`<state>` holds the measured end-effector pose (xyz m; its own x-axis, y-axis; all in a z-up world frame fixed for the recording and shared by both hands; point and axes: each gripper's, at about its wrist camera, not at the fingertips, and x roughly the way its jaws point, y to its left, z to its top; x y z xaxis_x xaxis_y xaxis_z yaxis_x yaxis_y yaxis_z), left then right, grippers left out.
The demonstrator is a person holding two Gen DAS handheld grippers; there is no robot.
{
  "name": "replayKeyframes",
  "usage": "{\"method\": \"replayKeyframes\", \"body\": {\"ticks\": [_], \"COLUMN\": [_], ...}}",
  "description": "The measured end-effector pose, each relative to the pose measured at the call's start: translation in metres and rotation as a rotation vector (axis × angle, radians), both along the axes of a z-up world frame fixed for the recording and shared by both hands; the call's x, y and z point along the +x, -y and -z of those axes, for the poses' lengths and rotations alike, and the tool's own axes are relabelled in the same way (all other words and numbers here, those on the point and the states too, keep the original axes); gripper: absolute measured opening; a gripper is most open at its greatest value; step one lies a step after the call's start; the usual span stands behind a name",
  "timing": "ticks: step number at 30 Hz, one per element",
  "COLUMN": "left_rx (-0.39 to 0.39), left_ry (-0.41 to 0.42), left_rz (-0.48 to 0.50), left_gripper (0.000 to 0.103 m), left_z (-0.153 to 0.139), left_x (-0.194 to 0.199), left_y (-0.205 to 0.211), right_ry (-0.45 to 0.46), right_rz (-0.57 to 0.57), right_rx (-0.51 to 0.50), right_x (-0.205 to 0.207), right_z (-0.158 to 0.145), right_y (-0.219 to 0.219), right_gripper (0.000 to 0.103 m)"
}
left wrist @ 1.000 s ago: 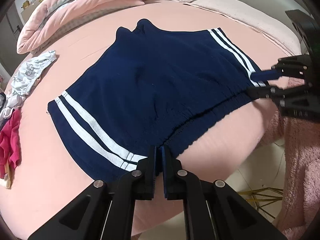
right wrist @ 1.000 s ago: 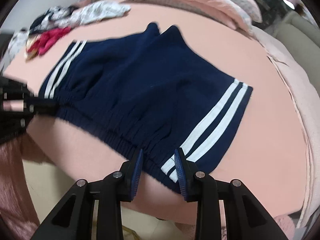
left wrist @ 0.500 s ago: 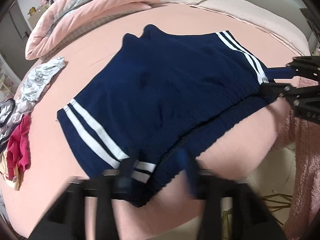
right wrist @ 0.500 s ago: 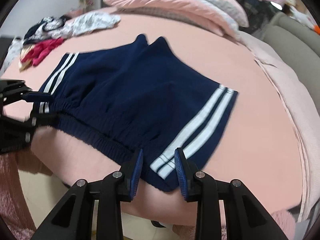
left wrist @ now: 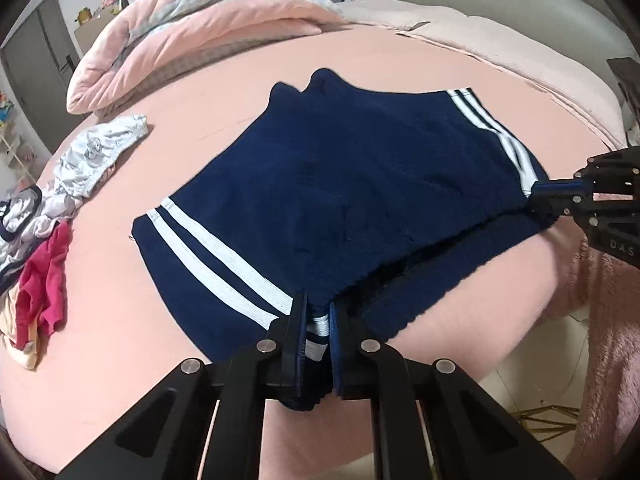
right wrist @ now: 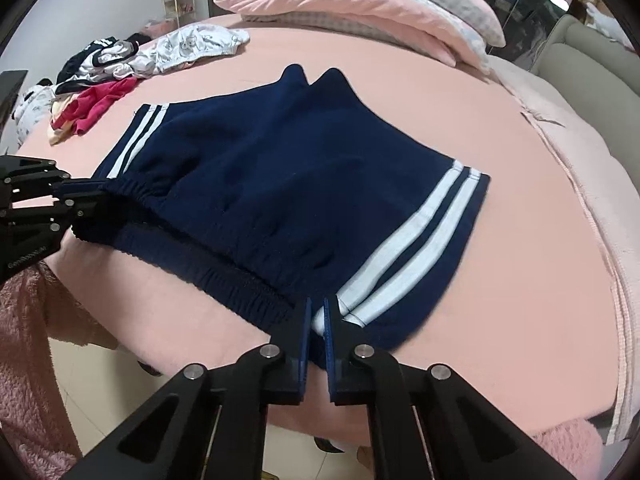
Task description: Fold clothes
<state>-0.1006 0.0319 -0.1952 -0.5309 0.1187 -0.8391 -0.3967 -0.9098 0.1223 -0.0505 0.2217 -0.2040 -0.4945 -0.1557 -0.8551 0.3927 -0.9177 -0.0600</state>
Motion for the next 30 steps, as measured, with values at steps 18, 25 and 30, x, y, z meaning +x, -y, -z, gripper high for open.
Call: {"method": "replayKeyframes", "body": {"ticks": [18,25,30], "left_rx": [0.118,0.105,0.075], "left_ry": [-0.005,0.017,0.053], "left_rz": [-0.020,0.008,0.032], "left_gripper": [0.008,0.008,0.008], "left_z": [-0.025,-0.020,-0.006], "left_x": [0.010,0.013,0.017], "left_y": [0.001,-0.003,-0.002], "right_ry": [0.049,0.006,0.027], "right_rz": [-0.082,-0.063,-0.023], "right_rx": [-0.047,0.007,-0.041], "right_x": [-0.003,-0.016,-0.009], "right_z": [0.006,0.008,0.007], "right_y": [0.009,0.016,0.004], "right_gripper": [0.041,0.008,0.000]}}
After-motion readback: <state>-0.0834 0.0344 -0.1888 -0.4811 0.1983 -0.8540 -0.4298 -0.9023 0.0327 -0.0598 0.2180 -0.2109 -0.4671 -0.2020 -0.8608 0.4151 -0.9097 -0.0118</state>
